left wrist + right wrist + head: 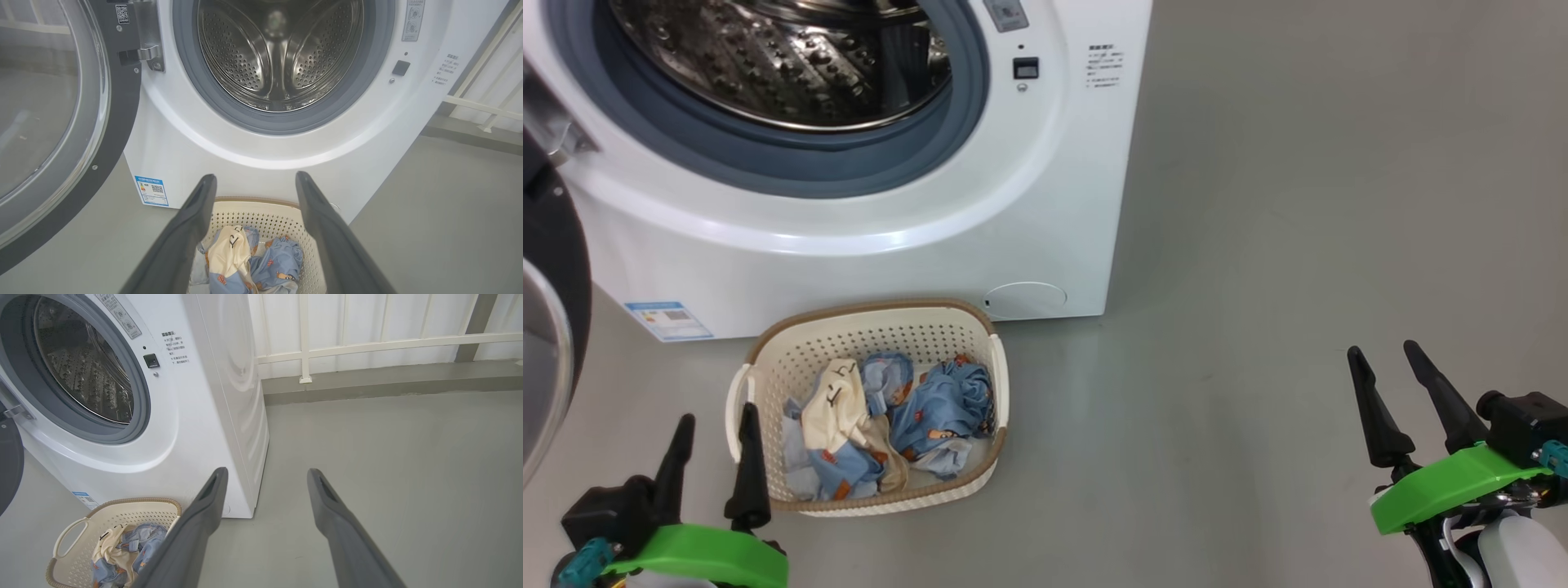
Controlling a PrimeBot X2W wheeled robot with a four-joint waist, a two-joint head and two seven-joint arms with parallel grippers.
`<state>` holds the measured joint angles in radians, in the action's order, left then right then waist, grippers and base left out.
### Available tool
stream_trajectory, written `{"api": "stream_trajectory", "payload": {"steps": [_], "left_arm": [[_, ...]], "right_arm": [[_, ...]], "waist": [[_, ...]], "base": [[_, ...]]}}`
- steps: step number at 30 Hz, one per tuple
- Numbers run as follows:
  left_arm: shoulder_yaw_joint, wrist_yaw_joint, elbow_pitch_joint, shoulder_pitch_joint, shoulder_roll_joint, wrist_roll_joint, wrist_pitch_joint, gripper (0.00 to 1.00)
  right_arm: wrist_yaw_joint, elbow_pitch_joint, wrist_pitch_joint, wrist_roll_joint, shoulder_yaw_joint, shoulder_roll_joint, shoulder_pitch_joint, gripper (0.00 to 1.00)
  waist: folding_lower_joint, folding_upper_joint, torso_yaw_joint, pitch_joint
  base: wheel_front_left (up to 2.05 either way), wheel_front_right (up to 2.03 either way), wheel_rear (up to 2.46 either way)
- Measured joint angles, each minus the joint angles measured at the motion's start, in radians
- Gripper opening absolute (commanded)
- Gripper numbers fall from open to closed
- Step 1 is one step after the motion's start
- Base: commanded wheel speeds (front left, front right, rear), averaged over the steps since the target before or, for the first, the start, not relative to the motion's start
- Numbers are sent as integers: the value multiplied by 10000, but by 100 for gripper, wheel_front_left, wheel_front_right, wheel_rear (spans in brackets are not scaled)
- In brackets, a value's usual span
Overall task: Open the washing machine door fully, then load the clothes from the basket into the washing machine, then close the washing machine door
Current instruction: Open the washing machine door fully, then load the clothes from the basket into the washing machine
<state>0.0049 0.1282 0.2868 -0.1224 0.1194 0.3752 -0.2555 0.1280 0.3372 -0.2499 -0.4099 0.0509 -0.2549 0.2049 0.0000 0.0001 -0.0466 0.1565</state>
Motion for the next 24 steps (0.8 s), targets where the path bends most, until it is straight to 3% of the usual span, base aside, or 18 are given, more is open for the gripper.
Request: {"api": "stream_trajectory", "payload": {"steps": [24], "left_arm": [[-148, 0, -188, -2, 127, 94, 0, 100]], "right_arm": [[0, -38, 0, 6, -169, 127, -2, 100]], "waist": [[0, 0, -241, -1]], "base": [[0, 0, 0]]}}
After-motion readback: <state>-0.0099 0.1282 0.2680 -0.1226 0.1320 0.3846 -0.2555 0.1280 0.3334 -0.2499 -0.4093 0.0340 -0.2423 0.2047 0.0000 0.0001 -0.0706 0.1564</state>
